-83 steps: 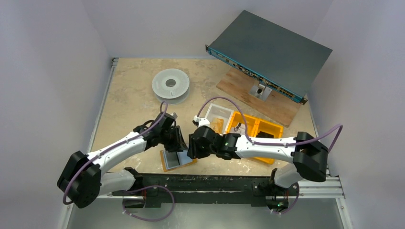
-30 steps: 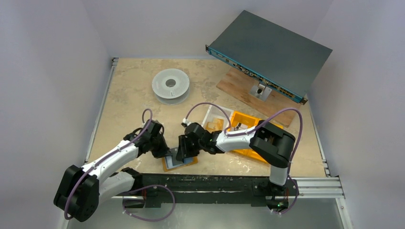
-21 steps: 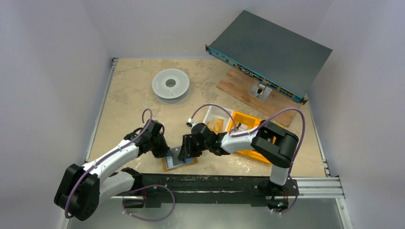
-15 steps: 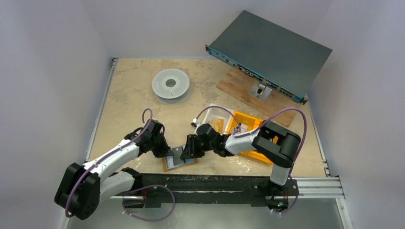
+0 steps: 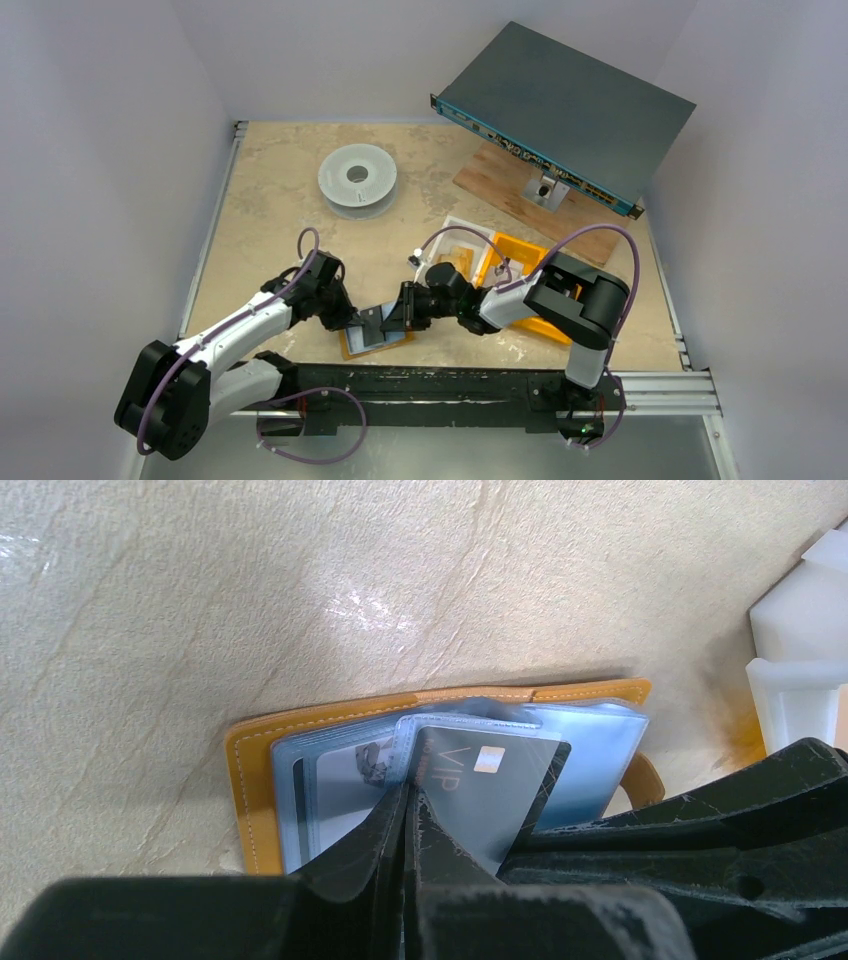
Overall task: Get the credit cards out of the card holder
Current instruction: Remove the credit card from the card holder.
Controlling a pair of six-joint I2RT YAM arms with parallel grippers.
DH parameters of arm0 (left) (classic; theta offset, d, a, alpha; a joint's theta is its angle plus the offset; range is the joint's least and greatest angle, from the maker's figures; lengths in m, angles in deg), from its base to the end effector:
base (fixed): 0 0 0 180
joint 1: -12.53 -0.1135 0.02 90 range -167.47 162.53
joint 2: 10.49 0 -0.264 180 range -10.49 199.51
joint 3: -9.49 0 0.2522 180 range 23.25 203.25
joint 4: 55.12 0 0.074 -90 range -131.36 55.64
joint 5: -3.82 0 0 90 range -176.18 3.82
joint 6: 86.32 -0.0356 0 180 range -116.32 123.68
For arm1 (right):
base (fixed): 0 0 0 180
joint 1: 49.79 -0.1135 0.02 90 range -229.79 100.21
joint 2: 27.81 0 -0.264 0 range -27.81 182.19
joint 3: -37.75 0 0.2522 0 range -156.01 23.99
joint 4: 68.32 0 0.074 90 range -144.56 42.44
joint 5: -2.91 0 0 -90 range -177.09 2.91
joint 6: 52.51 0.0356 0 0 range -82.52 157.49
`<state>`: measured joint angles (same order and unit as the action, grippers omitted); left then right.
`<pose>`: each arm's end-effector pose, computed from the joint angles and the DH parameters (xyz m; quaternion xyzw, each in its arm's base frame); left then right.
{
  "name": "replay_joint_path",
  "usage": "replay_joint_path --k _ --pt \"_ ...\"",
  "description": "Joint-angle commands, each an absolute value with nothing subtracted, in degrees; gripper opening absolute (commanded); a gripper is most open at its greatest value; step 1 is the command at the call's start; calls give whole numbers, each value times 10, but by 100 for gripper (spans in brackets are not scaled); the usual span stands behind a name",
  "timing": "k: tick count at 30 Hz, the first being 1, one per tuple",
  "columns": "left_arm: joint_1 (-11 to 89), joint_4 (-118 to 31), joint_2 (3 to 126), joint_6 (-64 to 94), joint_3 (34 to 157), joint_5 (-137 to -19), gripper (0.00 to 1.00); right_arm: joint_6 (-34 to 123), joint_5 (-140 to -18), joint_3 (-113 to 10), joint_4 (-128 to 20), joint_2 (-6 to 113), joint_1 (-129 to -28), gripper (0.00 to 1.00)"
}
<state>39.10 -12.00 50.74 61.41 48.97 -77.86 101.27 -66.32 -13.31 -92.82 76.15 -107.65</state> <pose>0.1529 -0.0822 0.1526 -0.2463 0.9419 -0.1981 0.1133 0.1650 0.2863 0.1175 -0.0485 0.8485 0.5152 0.1104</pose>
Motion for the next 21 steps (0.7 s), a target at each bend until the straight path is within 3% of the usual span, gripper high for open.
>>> replay_joint_path --k 1,8,21 --pt "389 -91 525 612 470 -813 0 1049 -657 -118 -946 755 -1067 10" --pt "389 -89 527 616 470 -816 0 1026 -679 -126 -900 738 -1067 0" --pt "389 -88 537 619 474 -820 0 947 -778 -165 -722 675 -1067 0"
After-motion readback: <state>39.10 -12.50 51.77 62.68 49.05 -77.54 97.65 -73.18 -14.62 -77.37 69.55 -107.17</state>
